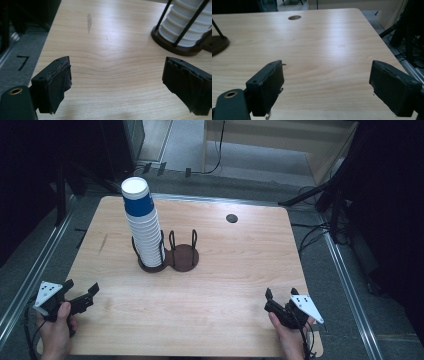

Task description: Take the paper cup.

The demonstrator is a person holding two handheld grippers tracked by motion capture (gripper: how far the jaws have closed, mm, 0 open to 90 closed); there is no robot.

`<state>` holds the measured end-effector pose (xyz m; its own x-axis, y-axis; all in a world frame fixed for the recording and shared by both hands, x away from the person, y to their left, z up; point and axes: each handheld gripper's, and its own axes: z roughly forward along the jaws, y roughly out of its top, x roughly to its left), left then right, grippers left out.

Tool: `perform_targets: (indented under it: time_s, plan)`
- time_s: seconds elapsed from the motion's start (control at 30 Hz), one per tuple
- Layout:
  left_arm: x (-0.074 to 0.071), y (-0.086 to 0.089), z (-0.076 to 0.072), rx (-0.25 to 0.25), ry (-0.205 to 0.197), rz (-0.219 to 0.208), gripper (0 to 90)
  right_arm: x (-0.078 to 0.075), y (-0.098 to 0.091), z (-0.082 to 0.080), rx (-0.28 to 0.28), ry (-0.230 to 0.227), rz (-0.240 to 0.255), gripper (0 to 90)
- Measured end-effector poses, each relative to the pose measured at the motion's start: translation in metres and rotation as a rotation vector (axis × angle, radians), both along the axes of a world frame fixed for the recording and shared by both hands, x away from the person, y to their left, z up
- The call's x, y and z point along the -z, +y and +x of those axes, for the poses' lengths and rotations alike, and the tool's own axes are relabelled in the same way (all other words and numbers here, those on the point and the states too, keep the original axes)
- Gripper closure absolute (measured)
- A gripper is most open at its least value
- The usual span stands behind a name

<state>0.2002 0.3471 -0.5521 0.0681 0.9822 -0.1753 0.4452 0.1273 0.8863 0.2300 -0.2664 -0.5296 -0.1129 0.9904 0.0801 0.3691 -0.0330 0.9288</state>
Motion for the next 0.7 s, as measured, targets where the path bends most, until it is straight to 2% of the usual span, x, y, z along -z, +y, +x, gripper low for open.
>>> perform_targets:
  time_s: [0.1,0.17,0.27,0.3,0.37,0.43,0.5,0.57,0.6,0.7]
  plan:
    - [0.001,0.003,0.001,-0.030,0.003,-0.033,9.7,-0.009,0.013,0.003,-0.022,0.003,0.007,12.4]
    - [0.000,0.003,0.000,-0.032,-0.001,-0.035,9.7,-0.012,0.017,0.005,-0.035,-0.003,0.016,12.3]
    - [0.000,0.003,-0.003,-0.002,-0.022,-0.026,9.6,-0.027,0.033,0.010,-0.079,-0.022,0.022,11.1]
    - [0.000,0.003,-0.003,-0.002,-0.022,-0.026,9.6,-0.027,0.033,0.010,-0.079,-0.022,0.022,11.1]
    - [0.000,0.003,-0.002,0.009,-0.014,-0.030,9.6,-0.037,0.045,0.015,-0.085,-0.028,0.021,11.1]
    - [0.000,0.003,-0.003,0.012,-0.019,-0.031,9.6,-0.041,0.054,0.018,-0.084,-0.024,0.035,11.2]
    - [0.000,0.001,-0.005,0.008,-0.034,-0.015,9.6,-0.045,0.063,0.022,-0.100,-0.031,0.035,11.2]
    - [0.000,0.001,-0.004,0.011,-0.032,-0.015,9.7,-0.047,0.068,0.024,-0.104,-0.029,0.028,11.1]
    - [0.000,0.000,-0.003,0.017,-0.024,0.000,9.7,-0.051,0.078,0.027,-0.121,-0.037,0.025,11.2]
    - [0.000,-0.002,-0.002,0.024,-0.022,0.008,9.7,-0.056,0.090,0.032,-0.141,-0.039,0.024,11.1]
